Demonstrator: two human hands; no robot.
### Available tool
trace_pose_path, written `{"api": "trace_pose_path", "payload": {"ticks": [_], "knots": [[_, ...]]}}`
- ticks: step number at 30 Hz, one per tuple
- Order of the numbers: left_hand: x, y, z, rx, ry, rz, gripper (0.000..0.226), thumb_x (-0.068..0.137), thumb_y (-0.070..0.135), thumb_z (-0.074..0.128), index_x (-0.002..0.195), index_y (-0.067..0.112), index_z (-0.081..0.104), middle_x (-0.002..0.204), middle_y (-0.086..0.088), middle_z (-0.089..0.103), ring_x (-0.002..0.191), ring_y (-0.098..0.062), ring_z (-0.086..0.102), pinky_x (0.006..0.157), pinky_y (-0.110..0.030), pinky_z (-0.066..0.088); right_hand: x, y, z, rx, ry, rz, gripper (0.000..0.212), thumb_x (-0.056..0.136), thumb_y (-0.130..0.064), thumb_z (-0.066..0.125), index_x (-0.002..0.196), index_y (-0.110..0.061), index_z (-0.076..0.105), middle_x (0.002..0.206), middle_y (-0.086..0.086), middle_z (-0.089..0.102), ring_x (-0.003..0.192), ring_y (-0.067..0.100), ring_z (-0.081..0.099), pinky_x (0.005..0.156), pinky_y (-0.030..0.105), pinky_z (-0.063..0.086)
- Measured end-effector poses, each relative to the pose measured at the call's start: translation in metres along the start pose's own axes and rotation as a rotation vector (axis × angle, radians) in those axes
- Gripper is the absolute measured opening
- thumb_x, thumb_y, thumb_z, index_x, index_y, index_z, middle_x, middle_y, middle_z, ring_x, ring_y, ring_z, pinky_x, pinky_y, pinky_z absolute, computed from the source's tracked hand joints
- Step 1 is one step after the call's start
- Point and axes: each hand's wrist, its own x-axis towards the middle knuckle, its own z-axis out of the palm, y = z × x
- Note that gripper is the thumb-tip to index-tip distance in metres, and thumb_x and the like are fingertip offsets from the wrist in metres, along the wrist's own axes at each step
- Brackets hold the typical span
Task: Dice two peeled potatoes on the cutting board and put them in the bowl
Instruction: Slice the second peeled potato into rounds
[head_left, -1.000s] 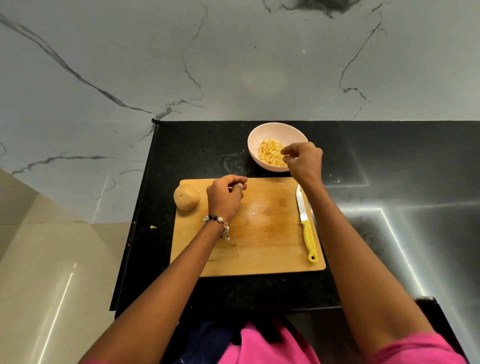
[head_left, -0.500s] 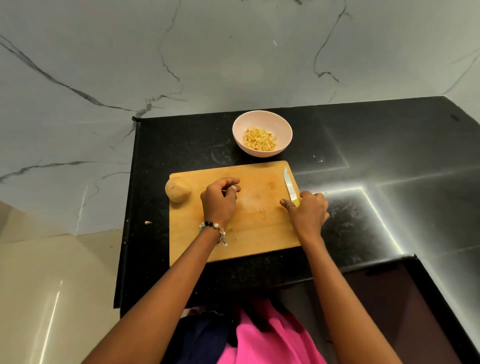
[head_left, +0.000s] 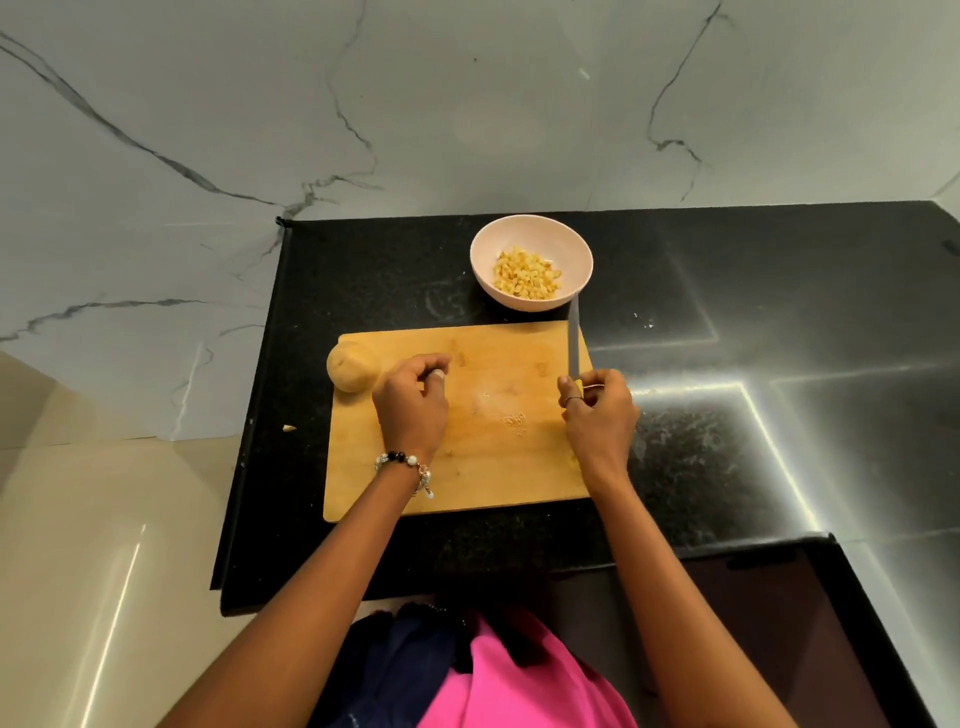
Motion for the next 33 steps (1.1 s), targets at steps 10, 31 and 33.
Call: {"api": "trace_pose_path", "payload": {"ticks": [10, 31, 33], "knots": [[0.041, -0.024, -0.052, 0.707, -0.152, -0.185, 0.092, 0.070, 0.050, 0.076, 0.146, 0.029, 0.028, 0.152, -0.007, 0.025, 0.142, -0.030, 0.012, 0.111, -0.057, 0.006, 0.004, -0.031, 0.032, 0.521, -0.278, 0.231, 0.022, 0.093, -0.024, 0.059, 0.103, -0.005, 0.056, 0.068, 0.006, 0.063, 0.058, 0.015, 0.057, 0.055, 0.029, 0.047], [-0.002, 0.002, 0.016, 0.485, -0.170, 0.050, 0.066, 0.066, 0.053, 0.076, 0.127, 0.035, 0.057, 0.121, -0.002, 0.047, 0.112, -0.021, 0.045, 0.093, -0.034, 0.027, -0.011, 0.001, 0.020, 0.301, -0.151, 0.174, 0.020, 0.091, -0.031, 0.063, 0.095, -0.015, 0.051, 0.077, 0.012, 0.065, 0.056, 0.013, 0.059, 0.046, 0.028, 0.051], [-0.008, 0.006, 0.023, 0.524, -0.134, -0.007, 0.065, 0.068, 0.058, 0.073, 0.125, 0.032, 0.057, 0.119, -0.005, 0.042, 0.109, -0.024, 0.045, 0.092, -0.036, 0.031, -0.013, 0.004, 0.015, 0.250, -0.162, 0.160, 0.021, 0.091, -0.031, 0.063, 0.096, -0.014, 0.051, 0.081, 0.014, 0.065, 0.057, 0.013, 0.059, 0.044, 0.027, 0.051]]}}
